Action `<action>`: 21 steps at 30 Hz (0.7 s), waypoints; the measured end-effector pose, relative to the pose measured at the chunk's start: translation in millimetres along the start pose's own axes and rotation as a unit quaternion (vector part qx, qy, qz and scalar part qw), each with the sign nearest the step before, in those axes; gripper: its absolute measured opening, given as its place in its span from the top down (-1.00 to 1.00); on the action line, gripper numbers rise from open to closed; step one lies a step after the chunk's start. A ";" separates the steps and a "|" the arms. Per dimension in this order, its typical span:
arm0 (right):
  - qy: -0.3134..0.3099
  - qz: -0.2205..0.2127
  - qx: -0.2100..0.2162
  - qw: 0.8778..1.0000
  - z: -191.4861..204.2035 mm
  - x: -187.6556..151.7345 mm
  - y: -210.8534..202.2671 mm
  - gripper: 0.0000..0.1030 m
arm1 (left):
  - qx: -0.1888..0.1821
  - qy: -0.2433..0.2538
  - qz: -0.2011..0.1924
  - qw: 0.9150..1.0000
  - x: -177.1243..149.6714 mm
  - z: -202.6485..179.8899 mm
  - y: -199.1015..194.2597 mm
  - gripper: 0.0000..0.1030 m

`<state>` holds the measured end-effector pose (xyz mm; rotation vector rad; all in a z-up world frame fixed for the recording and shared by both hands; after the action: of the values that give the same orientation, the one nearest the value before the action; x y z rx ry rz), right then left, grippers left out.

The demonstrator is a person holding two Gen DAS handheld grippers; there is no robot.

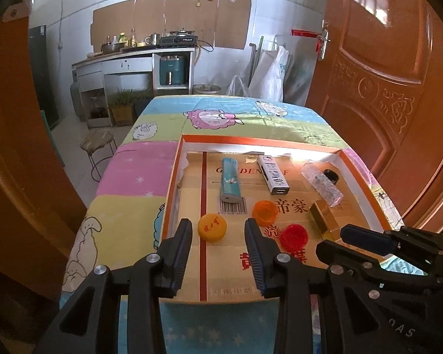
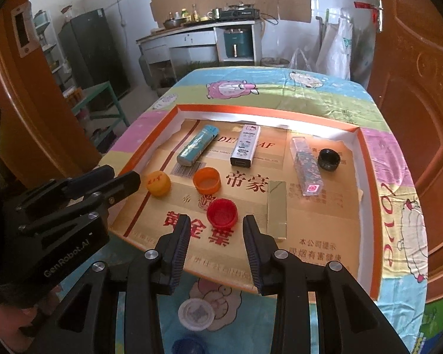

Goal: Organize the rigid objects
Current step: 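Withdraw both open tools from the tray toward the blue and white caps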

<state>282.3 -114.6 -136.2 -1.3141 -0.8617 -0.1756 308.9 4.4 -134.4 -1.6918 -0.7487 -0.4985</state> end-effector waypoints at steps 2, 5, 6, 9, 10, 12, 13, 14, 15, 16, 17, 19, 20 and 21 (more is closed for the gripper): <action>-0.001 -0.002 -0.002 1.000 1.6 -1.5 -6.5 0.26 | -0.001 0.001 -0.003 1.000 -1.7 -0.2 -6.7 0.29; -0.001 -0.008 -0.005 1.000 5.0 -4.8 -18.7 0.27 | -0.003 0.001 -0.006 1.000 -4.4 -0.9 -17.4 0.29; -0.001 -0.010 -0.006 1.000 6.1 -5.6 -22.2 0.27 | -0.004 0.001 -0.008 1.000 -5.7 -0.9 -22.0 0.28; -0.002 -0.014 -0.009 1.000 9.2 -7.8 -30.8 0.27 | -0.006 0.001 -0.013 1.000 -9.2 -2.0 -32.1 0.28; -0.003 -0.016 -0.010 1.000 10.7 -9.3 -34.7 0.27 | -0.006 0.001 -0.013 1.000 -10.0 -2.5 -34.6 0.28; -0.003 -0.018 -0.012 1.000 13.4 -12.4 -40.5 0.27 | -0.007 0.003 -0.016 1.000 -12.2 -2.6 -41.2 0.28; -0.003 -0.019 -0.013 1.000 14.9 -14.2 -44.0 0.27 | -0.007 0.005 -0.017 1.000 -13.6 -2.7 -45.2 0.28; -0.003 -0.020 -0.014 1.000 15.8 -15.6 -47.2 0.27 | -0.007 0.006 -0.019 1.000 -14.7 -2.8 -48.6 0.29; -0.003 -0.020 -0.015 1.000 16.5 -17.1 -49.5 0.27 | -0.007 0.007 -0.020 1.000 -15.8 -2.7 -51.9 0.28; -0.002 -0.020 -0.016 1.000 16.8 -18.5 -51.8 0.26 | -0.007 0.008 -0.021 1.000 -16.9 -2.4 -55.1 0.28; -0.001 -0.021 -0.017 1.000 17.4 -20.8 -54.8 0.27 | -0.007 0.008 -0.023 1.000 -17.7 -2.0 -57.7 0.28; 0.000 -0.021 -0.018 1.000 18.7 -24.8 -59.1 0.27 | -0.006 0.008 -0.025 1.000 -20.3 -0.4 -63.9 0.28; 0.001 -0.022 -0.019 1.000 19.0 -27.1 -62.0 0.27 | -0.006 0.008 -0.026 1.000 -21.8 0.6 -67.1 0.28; 0.001 -0.022 -0.020 1.000 20.1 -29.5 -64.4 0.27 | -0.006 0.007 -0.027 1.000 -22.9 1.3 -69.0 0.28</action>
<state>216.3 -125.5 -105.5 -1.3333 -0.8887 -0.2301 244.0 9.9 -102.2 -1.6813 -0.7833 -0.5534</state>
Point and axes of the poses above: each gripper's, at about its wrist camera, not at the fingertips, and y roughly the way its jaws point, z to its left, x to its top, the point moved 9 cm from there along y, roughly the way its jaws point, and after that the axes turned 13 degrees about -y, right-handed, at the moved point
